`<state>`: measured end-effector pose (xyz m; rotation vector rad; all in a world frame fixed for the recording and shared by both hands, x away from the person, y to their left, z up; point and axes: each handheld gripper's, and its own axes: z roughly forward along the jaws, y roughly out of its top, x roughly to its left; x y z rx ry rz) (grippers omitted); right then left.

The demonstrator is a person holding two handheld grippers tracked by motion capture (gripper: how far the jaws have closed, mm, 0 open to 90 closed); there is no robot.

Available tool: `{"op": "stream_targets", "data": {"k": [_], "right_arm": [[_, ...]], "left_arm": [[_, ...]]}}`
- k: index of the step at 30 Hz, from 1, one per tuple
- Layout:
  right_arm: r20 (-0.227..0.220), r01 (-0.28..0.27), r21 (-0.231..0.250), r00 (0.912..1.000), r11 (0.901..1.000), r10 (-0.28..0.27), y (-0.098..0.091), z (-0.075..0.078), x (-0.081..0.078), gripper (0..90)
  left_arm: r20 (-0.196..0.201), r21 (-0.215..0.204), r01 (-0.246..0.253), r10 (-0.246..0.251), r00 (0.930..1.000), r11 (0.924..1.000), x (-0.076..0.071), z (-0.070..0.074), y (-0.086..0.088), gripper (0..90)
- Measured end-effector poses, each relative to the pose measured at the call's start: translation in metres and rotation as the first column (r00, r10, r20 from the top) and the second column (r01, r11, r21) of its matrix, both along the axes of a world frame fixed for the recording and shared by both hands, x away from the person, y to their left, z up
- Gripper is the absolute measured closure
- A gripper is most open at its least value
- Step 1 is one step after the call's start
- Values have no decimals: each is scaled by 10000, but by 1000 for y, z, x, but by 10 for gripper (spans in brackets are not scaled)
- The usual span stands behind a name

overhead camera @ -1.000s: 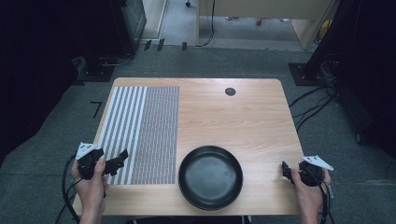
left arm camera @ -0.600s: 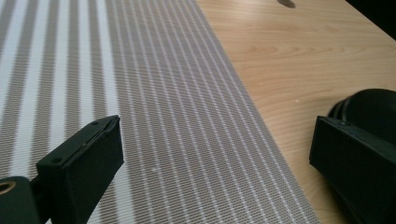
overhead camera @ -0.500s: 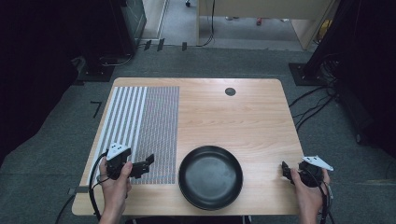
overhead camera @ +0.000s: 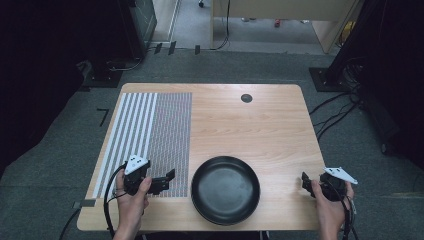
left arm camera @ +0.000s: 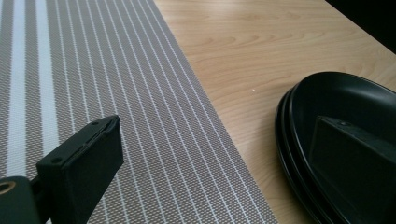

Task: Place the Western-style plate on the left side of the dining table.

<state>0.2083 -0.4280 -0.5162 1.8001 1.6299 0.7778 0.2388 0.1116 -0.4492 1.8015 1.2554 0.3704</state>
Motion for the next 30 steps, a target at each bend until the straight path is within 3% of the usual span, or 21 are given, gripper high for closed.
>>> {"op": "stream_targets", "data": {"k": [5, 11, 20, 25, 30], "right_arm": [[-20, -123, 316, 9999, 9994, 123, 6, 5, -1, 173], [311, -281, 556, 9992, 9981, 264, 13, 17, -5, 179], [1190, -723, 907, 9910, 9933, 612, 29, 39, -12, 210], [1803, -1202, 1539, 9793, 9807, 917, 40, 50, -15, 221], [2154, -1678, 1604, 9677, 9727, 1314, 54, 61, -17, 224]], "left_arm": [[-22, -23, 164, -164, 9999, 9999, -2, 0, -6, 25], [9, 81, 306, -306, 9995, 9995, -4, -1, -13, 25], [-20, 108, 635, -635, 9980, 9979, -8, -2, -22, 25], [-79, 112, 842, -842, 9964, 9964, -9, -3, -26, 25], [-86, 111, 1021, -1020, 9947, 9947, -12, -3, -32, 25]]}}
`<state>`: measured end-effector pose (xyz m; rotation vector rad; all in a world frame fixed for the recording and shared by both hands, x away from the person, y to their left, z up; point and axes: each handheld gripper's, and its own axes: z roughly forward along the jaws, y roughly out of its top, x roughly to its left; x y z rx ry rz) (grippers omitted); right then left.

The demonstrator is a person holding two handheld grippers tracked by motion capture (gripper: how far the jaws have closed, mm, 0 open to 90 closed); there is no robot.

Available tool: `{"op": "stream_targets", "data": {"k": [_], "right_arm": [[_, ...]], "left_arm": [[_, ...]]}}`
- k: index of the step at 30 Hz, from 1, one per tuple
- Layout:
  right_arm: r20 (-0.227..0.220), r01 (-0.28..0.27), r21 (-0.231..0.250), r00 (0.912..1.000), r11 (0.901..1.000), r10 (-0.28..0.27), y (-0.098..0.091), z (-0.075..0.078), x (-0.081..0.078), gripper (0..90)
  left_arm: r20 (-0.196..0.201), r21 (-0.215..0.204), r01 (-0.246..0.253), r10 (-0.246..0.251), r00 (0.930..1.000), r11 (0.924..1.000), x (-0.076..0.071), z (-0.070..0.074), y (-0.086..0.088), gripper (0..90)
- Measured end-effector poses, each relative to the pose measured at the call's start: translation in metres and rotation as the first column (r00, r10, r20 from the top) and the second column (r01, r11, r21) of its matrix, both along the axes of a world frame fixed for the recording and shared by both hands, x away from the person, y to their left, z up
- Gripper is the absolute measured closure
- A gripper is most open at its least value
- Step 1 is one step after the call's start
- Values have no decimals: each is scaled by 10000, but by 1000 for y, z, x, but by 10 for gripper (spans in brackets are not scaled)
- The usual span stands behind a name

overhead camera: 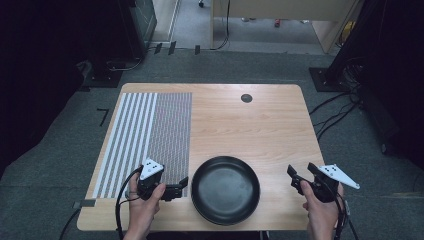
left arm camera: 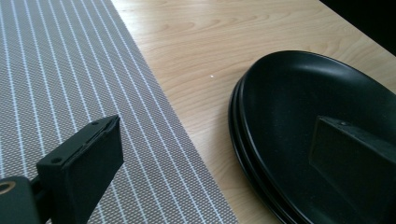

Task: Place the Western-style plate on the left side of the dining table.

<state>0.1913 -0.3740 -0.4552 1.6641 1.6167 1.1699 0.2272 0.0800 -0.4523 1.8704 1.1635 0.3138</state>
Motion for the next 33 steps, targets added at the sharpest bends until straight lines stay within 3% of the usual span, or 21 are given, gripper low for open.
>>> {"op": "stream_targets", "data": {"k": [6, 15, 25, 29, 30, 32, 33], "right_arm": [[301, -483, 156, 9984, 9987, 478, 18, 6, -1, 233], [462, -712, -36, 9964, 9975, 713, 39, 9, -1, 294], [464, -1361, -328, 9894, 9901, 1375, 66, 2, 1, 484], [223, -1517, -63, 9882, 9884, 1518, 69, -3, 2, 513], [-1, -1776, 293, 9841, 9837, 1776, 70, -7, 4, 569], [-32, -1868, 325, 9824, 9819, 1870, 71, -8, 4, 601], [-291, -1949, 482, 9801, 9796, 1964, 72, -11, 5, 655]], "left_arm": [[-61, -83, 159, -159, 9999, 9998, -1, 0, -4, 25], [-237, -251, 372, -378, 9990, 9990, -4, -1, -11, 25], [-645, -210, 660, -672, 9957, 9976, -5, -8, -22, 103], [-806, -113, 817, -824, 9933, 9966, -5, -11, -25, 194], [-794, -75, 822, -825, 9934, 9966, -6, -12, -26, 222], [-812, -8, 862, -860, 9930, 9963, -6, -13, -27, 233], [-880, 68, 885, -875, 9923, 9961, -6, -14, -28, 263]]}}
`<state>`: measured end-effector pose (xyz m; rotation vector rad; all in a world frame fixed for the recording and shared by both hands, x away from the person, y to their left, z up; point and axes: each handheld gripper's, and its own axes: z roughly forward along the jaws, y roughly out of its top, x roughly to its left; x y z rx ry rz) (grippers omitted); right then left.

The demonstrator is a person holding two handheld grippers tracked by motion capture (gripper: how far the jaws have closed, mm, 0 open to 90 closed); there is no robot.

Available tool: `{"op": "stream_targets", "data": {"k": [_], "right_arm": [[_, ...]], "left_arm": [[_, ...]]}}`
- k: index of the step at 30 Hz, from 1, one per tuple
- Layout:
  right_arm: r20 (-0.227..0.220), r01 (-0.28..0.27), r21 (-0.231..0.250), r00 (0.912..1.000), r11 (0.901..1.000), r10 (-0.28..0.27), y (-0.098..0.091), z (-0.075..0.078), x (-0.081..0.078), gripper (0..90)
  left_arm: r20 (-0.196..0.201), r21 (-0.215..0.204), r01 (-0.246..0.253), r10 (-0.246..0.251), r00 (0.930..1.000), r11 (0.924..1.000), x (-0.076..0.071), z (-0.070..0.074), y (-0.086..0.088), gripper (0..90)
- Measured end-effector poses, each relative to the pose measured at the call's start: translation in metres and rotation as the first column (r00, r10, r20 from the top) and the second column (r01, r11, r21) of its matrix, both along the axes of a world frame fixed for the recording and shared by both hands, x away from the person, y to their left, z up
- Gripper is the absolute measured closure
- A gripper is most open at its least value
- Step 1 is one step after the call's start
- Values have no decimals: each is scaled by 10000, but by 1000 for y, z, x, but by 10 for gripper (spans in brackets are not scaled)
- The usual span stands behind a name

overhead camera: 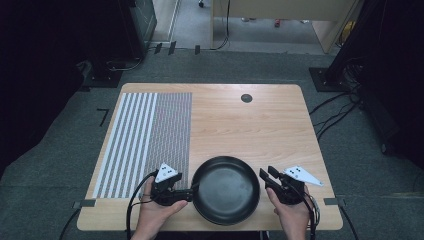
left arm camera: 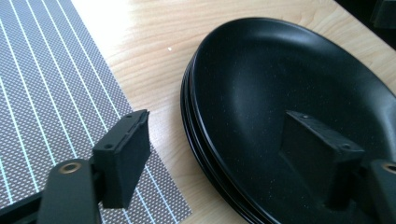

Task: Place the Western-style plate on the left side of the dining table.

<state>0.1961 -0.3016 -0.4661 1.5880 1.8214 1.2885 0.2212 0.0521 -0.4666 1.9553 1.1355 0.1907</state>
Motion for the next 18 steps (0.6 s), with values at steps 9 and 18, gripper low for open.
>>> {"op": "stream_targets", "data": {"k": [9, 18], "right_arm": [[-562, -358, 505, 9977, 9981, 386, 8, -13, 3, 725], [-1889, -512, 688, 9799, 9963, 634, 8, -21, 8, 771]], "left_arm": [[-591, 224, 322, -308, 9978, 9992, 0, -9, -3, 456], [-844, 219, 798, -777, 9934, 9966, -1, -13, -6, 572]]}}
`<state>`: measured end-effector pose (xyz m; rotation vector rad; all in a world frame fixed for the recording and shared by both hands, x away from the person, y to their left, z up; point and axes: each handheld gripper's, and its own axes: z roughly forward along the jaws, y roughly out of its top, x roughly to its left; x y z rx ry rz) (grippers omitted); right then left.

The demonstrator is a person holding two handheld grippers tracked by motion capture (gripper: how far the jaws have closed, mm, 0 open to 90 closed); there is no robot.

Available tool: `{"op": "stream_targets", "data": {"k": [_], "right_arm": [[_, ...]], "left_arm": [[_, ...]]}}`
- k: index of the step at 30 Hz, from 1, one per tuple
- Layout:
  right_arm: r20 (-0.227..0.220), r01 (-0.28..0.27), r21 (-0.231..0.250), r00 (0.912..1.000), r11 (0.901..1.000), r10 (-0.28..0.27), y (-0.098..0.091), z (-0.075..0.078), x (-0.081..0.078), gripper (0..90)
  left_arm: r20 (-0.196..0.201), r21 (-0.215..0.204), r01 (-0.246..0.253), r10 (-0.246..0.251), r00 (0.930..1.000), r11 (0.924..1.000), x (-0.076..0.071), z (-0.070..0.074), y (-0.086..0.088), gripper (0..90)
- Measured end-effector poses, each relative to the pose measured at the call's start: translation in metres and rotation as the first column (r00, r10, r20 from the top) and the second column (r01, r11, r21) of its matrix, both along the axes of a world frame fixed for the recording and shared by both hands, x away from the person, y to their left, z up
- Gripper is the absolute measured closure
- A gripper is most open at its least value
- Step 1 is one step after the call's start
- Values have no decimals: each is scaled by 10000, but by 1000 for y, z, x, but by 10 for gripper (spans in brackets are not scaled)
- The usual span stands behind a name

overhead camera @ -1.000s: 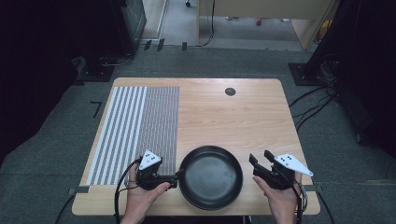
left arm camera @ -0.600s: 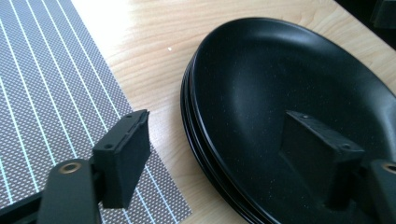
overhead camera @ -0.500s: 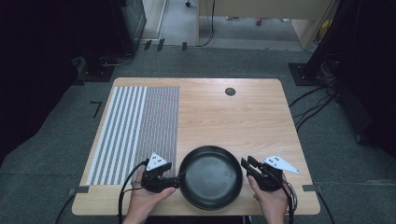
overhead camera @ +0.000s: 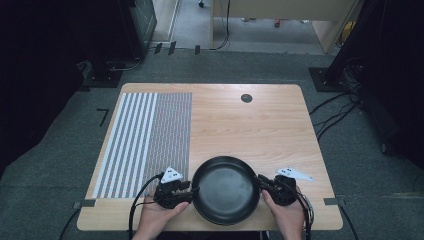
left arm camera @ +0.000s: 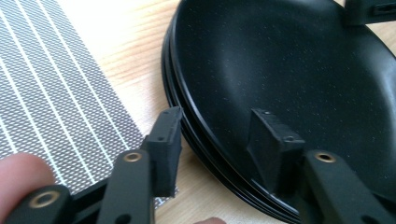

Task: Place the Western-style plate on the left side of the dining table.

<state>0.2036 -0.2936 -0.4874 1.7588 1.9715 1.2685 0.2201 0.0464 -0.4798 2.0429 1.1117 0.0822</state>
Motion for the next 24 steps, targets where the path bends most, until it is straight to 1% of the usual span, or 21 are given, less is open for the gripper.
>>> {"op": "stream_targets", "data": {"k": [1, 3, 4, 5, 6, 7, 8, 9, 12, 14, 16, 17, 20, 22, 24], "right_arm": [[-88, 45, 6, 10000, 10000, -45, 1, -2, 0, 769], [33, 39, 99, 10000, 9999, -39, 0, -4, 0, 774], [7, 117, 171, 9999, 9998, -117, 0, -4, -1, 783], [97, 177, 210, 9998, 9996, -179, -1, -3, -1, 801], [199, 269, 379, 9994, 9989, -277, -2, -2, -2, 854], [115, 381, 450, 9992, 9983, -387, -2, 0, -3, 857], [166, 368, 390, 9992, 9986, -374, -1, 0, -3, 856], [172, 346, 360, 9992, 9987, -353, -1, 0, -3, 855], [192, 269, 646, 9994, 9976, -282, -2, -3, -2, 854], [240, 269, 715, 9993, 9971, -287, -1, -5, -2, 854], [213, 285, 716, 9993, 9970, -301, 1, -5, -3, 854], [361, 390, 591, 9985, 9975, -412, 4, -5, -4, 853], [378, 467, 589, 9981, 9972, -490, 5, -6, -4, 853], [366, 534, 675, 9978, 9963, -560, 5, -6, -5, 855], [370, 556, 780, 9976, 9954, -586, 4, -7, -4, 856]], "left_arm": [[88, 112, -11, 10, 10000, 9999, -1, 0, 0, 587], [102, 60, -35, 34, 9999, 10000, 0, 0, 1, 611], [96, 29, -37, 36, 9999, 10000, 0, 0, 1, 618], [111, 31, -36, 36, 9999, 10000, 0, 0, 1, 624], [111, 31, -36, 36, 9999, 10000, 0, 0, 1, 628], [91, 4, -41, 41, 10000, 10000, -1, 1, 1, 627], [91, 4, -41, 41, 10000, 10000, -1, 1, 1, 622], [-53, -132, -22, 21, 10000, 9999, 0, 1, 2, 613], [-82, -104, -28, 27, 10000, 9999, 1, 0, 2, 609], [-101, -38, -55, 55, 9999, 10000, 0, -1, 2, 608], [-92, -43, -75, 75, 9999, 10000, 0, -1, 2, 610], [-115, -43, -57, 56, 9999, 10000, 0, -2, 3, 610], [-166, -65, -49, 48, 9999, 10000, 1, -1, 3, 611], [-189, -129, -81, 79, 9998, 9999, 1, -2, 3, 611], [-198, -108, -133, 131, 9997, 9999, 0, -1, 3, 611]]}}
